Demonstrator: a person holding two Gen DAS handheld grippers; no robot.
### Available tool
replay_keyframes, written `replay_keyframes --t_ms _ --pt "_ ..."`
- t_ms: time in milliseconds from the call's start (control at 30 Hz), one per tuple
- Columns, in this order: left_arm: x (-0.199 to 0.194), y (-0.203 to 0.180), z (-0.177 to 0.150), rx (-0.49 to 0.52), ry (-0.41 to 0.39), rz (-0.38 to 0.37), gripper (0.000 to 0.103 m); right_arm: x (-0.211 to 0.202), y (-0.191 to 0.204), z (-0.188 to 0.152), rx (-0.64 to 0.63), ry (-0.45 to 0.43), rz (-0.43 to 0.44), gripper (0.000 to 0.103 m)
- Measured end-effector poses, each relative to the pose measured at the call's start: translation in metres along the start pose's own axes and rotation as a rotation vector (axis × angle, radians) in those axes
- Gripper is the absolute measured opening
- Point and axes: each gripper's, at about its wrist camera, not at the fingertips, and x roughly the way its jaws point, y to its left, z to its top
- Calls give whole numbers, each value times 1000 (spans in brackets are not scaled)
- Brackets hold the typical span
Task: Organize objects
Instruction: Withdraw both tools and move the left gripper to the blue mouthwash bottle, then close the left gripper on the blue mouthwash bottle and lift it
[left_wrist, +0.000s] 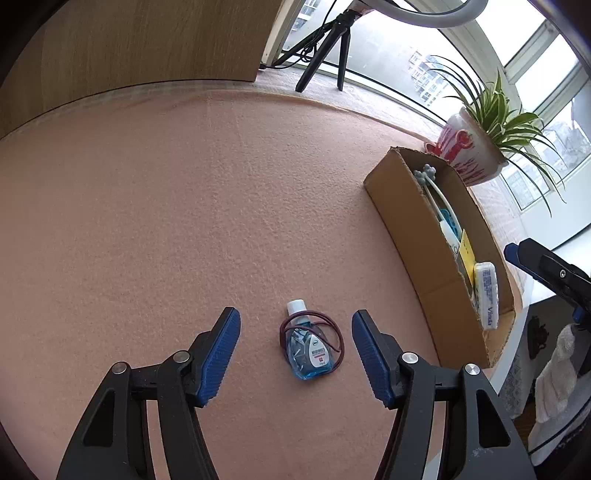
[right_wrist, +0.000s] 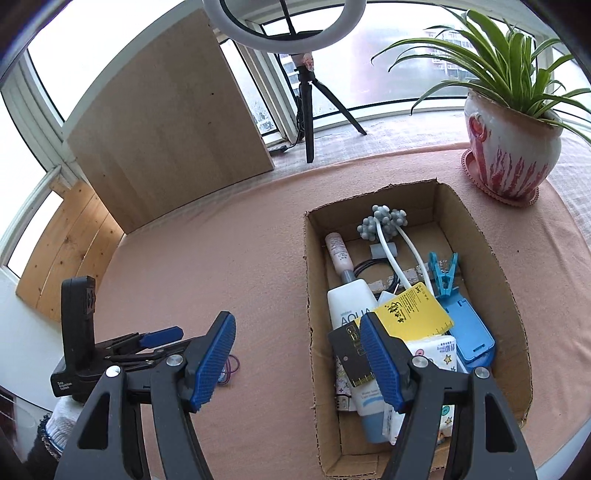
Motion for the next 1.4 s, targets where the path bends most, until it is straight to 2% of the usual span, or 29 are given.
replay_keyframes --t_ms 100,167,467,633,767,800,833,867,1033,1200,1400 --pt "-1 -7 -12 27 11 1 55 0 5 -5 4 5 -1 66" --pt "2 -11 -19 45 29 3 40 1 7 -9 10 10 -4 66" --pt "18 -18 -23 62 62 20 36 2 13 -17 16 24 -5 66" --pt "31 -30 -21 103 76 73 36 3 10 -17 25 31 -3 66" --pt "18 -30 -28 112 43 106 36 1 7 -17 24 38 2 66" --pt "13 -30 -29 118 32 110 34 1 7 -17 19 36 0 66" --pt "11 -30 -30 121 29 110 26 0 6 -17 17 35 -5 66" --pt "10 -30 -29 121 28 103 22 0 5 -17 20 35 -7 66" --pt "18 -34 -27 126 50 93 22 2 1 -16 36 41 2 66" --pt "25 -36 -18 101 55 102 28 0 0 -17 29 37 2 66" --pt "41 -49 -15 168 92 126 30 -2 -1 -19 36 38 9 66"
